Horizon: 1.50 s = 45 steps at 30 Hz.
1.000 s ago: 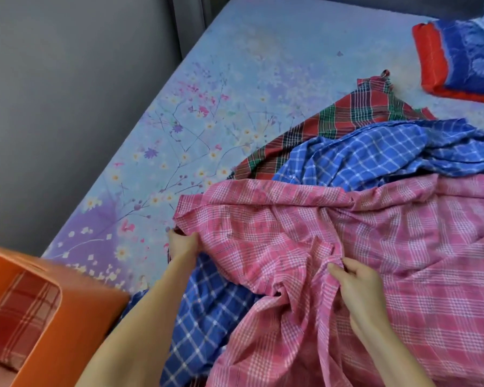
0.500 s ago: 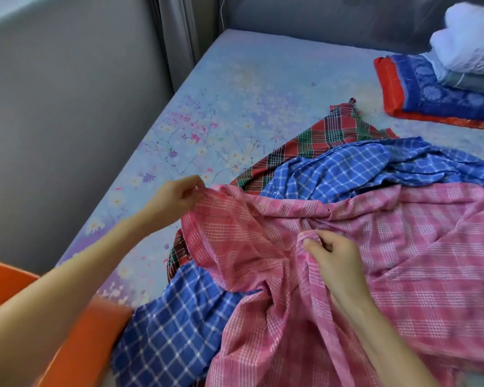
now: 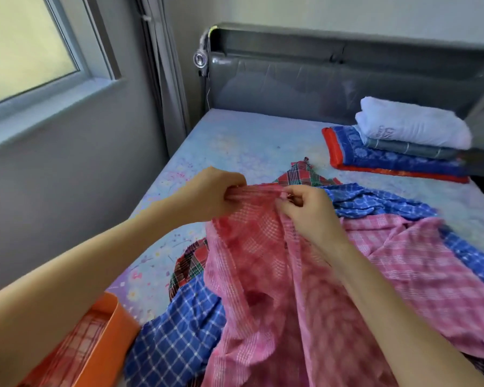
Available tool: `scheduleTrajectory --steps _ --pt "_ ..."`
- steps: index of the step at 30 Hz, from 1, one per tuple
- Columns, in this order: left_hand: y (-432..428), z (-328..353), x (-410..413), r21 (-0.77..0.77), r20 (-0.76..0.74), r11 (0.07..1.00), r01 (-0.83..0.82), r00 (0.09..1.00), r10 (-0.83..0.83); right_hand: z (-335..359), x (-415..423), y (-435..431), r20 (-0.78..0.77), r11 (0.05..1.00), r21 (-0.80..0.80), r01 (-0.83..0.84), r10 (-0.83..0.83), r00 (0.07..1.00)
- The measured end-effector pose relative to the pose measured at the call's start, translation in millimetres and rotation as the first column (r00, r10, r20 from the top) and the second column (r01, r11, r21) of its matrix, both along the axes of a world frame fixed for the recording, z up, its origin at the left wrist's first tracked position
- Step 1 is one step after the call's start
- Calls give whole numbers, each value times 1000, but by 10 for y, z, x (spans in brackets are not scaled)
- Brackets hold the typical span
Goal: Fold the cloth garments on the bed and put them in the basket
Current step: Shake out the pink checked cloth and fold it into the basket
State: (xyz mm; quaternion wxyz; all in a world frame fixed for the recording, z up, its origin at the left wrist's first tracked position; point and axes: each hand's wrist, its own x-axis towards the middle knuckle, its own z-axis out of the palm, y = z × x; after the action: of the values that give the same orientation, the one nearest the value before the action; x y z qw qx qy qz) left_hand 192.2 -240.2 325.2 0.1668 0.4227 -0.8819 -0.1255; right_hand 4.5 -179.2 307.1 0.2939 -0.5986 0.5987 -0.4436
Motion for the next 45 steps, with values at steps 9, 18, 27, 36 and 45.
scheduleTrajectory --steps 9,18,27,36,45 --pt "442 -307 336 177 -106 849 -498 848 520 99 -795 67 -95 914 -12 406 -405 909" --pt "595 -194 695 160 10 824 -544 835 550 -61 -1167 137 -158 786 95 610 -593 789" --pt "559 931 82 199 -347 929 -312 864 365 335 -696 417 -174 989 22 147 -141 975" --pt "825 1637 -456 -217 -25 976 18 999 -24 920 -268 723 -353 987 -156 -45 -13 935" --pt "707 1220 -168 -260 -42 958 -122 992 115 986 -1079 1160 -530 936 -179 302 -350 772"
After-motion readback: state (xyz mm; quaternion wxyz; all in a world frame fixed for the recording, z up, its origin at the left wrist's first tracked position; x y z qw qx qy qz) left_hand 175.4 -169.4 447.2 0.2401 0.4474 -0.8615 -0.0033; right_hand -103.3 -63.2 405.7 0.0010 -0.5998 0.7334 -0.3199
